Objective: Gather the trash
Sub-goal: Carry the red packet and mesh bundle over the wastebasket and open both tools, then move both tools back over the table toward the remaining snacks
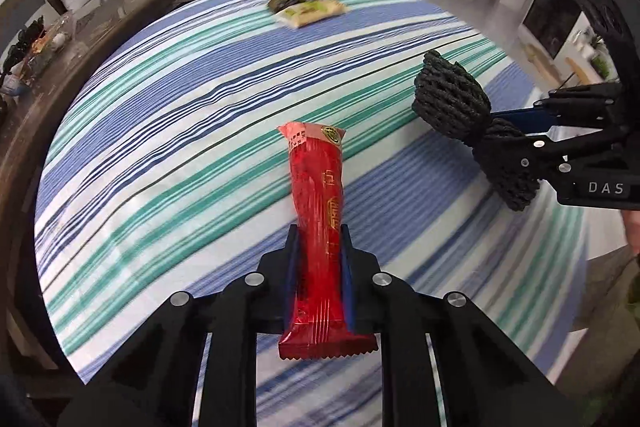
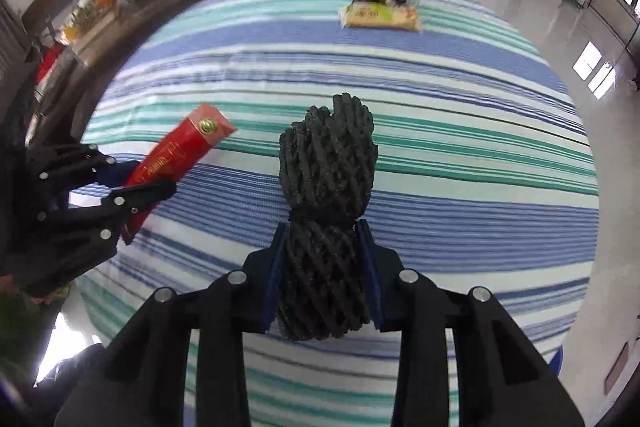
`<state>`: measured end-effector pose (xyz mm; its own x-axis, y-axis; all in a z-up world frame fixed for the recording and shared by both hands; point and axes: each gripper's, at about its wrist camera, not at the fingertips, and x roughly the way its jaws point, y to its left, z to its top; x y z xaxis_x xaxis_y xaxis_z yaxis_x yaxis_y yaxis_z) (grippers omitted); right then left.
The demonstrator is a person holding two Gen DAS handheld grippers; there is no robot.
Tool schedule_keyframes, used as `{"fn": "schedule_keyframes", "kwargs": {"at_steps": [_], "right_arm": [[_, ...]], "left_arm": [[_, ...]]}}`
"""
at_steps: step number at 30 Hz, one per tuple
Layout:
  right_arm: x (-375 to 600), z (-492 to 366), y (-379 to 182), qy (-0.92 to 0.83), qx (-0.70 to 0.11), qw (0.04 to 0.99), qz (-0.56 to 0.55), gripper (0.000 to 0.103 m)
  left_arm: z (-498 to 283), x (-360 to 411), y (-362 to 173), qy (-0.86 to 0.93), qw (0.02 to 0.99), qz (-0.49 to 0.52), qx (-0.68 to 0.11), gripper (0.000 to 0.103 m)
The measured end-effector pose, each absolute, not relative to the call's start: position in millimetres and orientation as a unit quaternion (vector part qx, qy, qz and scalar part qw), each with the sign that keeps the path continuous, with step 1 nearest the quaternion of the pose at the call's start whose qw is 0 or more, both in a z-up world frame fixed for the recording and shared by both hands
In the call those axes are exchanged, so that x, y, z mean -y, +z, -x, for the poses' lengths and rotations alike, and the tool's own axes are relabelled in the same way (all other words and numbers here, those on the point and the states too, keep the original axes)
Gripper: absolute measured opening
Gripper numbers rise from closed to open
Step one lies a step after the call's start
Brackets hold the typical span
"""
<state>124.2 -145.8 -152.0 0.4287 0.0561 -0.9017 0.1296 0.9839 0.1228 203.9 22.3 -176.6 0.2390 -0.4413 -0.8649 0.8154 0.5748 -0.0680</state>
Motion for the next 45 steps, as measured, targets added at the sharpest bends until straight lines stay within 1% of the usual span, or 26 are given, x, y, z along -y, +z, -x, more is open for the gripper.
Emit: {"fn": "schedule_keyframes", "kwargs": {"at_steps": [4,7,9,14,18,23,26,31,32,33,34,35,36,38,40,41,43,44,45], "right_arm": [[184.7,-63.3,-122.9,-0.044,-0.487,0.864,-0.118,0.033],[238.7,6.1,-116.7,-0.098,-0.462,0.868,-0.154,0.033],[273.4,47.3,-122.6,-0.142,-0.46,0.861,-0.165,0.033],[358.6,150.2,-174.4,-0.253,-0.49,0.808,-0.205,0.033],[398.4,205.1,-223.7,-0.297,-0.501,0.773,-0.253,0.033],[434.2,243.5,-270.0,-0.32,-0.502,0.741,-0.31,0.033],[442.1,245.5,-276.8,-0.314,-0.505,0.739,-0.318,0.033],[453.2,255.7,-289.1,-0.315,-0.505,0.73,-0.335,0.036],[453.0,257.4,-289.9,-0.313,-0.503,0.732,-0.338,0.039],[456.2,260.4,-288.6,-0.311,-0.501,0.734,-0.338,0.049],[457.7,262.5,-288.0,-0.313,-0.498,0.735,-0.336,0.055],[458.8,264.1,-286.6,-0.316,-0.494,0.737,-0.335,0.061],[460.4,265.7,-285.0,-0.318,-0.49,0.738,-0.337,0.062],[462.1,266.6,-283.2,-0.322,-0.483,0.74,-0.34,0.064],[462.5,266.5,-278.7,-0.329,-0.479,0.742,-0.335,0.069],[462.6,263.8,-275.9,-0.334,-0.477,0.744,-0.327,0.072],[460.5,255.8,-269.1,-0.341,-0.47,0.753,-0.31,0.076],[458.4,252.8,-263.6,-0.346,-0.466,0.758,-0.298,0.079],[456.4,248.3,-258.3,-0.352,-0.462,0.762,-0.286,0.083]], "left_arm": [[-164.9,-2.0,-152.1,-0.459,0.749,-0.173,-0.445,0.015],[-120.3,31.1,-134.3,-0.505,0.731,-0.165,-0.428,0.015],[-85.8,60.2,-125.0,-0.536,0.716,-0.162,-0.417,0.015],[3.5,133.2,-129.7,-0.601,0.665,-0.16,-0.414,0.015],[68.7,200.9,-155.5,-0.628,0.618,-0.181,-0.437,0.015],[108.2,281.3,-205.8,-0.611,0.595,-0.204,-0.481,0.015],[125.2,324.0,-239.9,-0.608,0.583,-0.209,-0.497,0.015],[134.7,371.9,-284.1,-0.602,0.581,-0.233,-0.497,0.017],[137.5,379.6,-293.3,-0.598,0.583,-0.24,-0.495,0.019],[135.0,386.6,-300.1,-0.595,0.587,-0.244,-0.493,0.027],[135.7,390.9,-306.1,-0.593,0.588,-0.246,-0.491,0.033],[135.1,393.1,-310.3,-0.592,0.592,-0.246,-0.488,0.049],[134.6,394.4,-312.3,-0.59,0.596,-0.246,-0.485,0.061],[132.6,395.0,-311.5,-0.587,0.604,-0.242,-0.481,0.065],[127.1,381.4,-306.1,-0.591,0.609,-0.236,-0.474,0.069],[127.7,376.1,-296.9,-0.594,0.617,-0.233,-0.46,0.073],[128.3,364.5,-276.1,-0.604,0.635,-0.224,-0.427,0.084],[127.9,357.6,-264.9,-0.603,0.646,-0.221,-0.412,0.095],[128.3,347.5,-250.7,-0.598,0.665,-0.219,-0.39,0.098]]}}
